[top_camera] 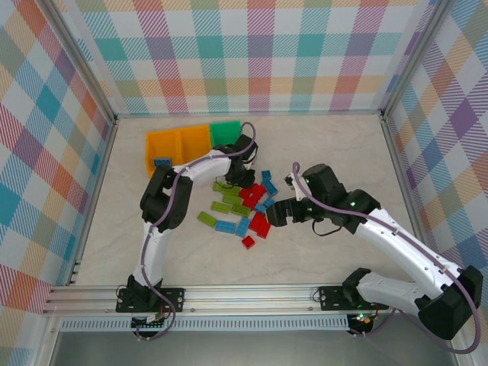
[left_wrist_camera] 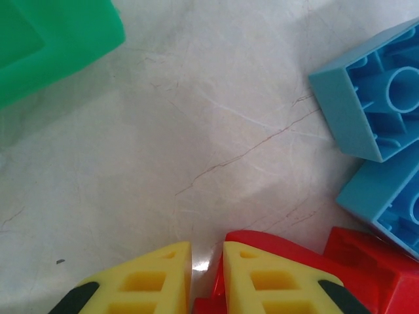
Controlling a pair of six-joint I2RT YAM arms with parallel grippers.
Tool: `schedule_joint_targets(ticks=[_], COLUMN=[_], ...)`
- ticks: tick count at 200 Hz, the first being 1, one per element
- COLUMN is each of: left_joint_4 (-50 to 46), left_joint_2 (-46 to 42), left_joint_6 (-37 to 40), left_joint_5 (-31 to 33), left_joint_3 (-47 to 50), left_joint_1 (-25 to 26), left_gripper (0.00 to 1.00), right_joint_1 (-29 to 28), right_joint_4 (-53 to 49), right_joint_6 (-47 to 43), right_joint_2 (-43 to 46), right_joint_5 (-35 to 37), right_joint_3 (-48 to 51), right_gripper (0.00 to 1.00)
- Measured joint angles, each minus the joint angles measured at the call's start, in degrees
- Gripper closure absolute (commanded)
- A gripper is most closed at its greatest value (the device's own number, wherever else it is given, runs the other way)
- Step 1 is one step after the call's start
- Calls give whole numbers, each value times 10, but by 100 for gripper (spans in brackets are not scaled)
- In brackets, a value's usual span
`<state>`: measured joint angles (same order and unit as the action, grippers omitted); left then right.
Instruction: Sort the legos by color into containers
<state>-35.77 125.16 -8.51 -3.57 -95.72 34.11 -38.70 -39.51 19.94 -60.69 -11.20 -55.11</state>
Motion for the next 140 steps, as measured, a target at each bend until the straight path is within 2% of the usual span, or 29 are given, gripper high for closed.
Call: schedule_joint_targets(ticks=[58, 109, 140], left_joint_4=[66, 89, 84], left_joint_2=[-90, -87, -59], left_joint_6=[-17, -10, -3], left_joint_5=[-73, -83, -75], left_joint_3=[89, 89, 78], left_joint_1=[0, 0, 0], left_gripper=[50, 40, 41], right_joint_1=[0, 0, 0], right_joint_4=[0, 0, 0], right_joint_6=[2, 2, 2], right_joint_2=[-7, -7, -7], right_joint_5=[0, 0, 0], right_joint_3=[0, 0, 0], right_gripper=[0, 0, 0])
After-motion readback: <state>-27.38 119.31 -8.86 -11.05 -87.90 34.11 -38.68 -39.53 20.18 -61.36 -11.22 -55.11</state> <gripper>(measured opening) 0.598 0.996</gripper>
